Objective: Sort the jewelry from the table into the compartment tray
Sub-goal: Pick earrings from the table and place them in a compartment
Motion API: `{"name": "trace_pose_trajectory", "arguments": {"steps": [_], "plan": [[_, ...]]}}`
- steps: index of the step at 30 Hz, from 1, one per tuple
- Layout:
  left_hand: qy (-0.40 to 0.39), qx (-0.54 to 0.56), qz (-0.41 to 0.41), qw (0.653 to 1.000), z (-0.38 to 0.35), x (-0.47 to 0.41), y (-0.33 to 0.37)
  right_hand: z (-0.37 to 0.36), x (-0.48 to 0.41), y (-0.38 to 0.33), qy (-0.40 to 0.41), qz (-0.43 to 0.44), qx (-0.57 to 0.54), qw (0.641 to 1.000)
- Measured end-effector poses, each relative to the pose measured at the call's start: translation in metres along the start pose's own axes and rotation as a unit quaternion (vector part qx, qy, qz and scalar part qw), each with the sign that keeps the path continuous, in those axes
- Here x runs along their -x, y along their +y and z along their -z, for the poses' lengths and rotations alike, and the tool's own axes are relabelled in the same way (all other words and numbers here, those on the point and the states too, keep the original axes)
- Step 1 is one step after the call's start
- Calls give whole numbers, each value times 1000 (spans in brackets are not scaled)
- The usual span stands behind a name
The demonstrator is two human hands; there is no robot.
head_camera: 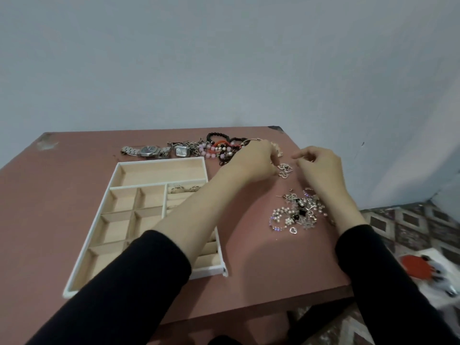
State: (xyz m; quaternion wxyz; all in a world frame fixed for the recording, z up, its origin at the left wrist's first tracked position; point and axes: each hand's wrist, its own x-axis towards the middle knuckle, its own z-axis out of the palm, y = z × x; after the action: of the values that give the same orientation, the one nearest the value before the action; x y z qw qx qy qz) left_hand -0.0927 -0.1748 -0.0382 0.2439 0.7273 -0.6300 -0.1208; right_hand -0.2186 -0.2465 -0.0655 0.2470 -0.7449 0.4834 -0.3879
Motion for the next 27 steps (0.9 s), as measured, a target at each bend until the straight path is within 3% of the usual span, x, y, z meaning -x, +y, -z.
{"name": "trace_pose_trajectory", "arguments": {"steps": [8,17,27], "plan": [[3,-23,10,1000,-20,-21,7,-2,-1,4,2,-26,21,999],[-23,42,36,998,-13,-18,6,-7,-1,8,-46,-13,91,995],[13,100,19,995,6,-3,-4,-3,5,-1,-60,-12,59,996]]}}
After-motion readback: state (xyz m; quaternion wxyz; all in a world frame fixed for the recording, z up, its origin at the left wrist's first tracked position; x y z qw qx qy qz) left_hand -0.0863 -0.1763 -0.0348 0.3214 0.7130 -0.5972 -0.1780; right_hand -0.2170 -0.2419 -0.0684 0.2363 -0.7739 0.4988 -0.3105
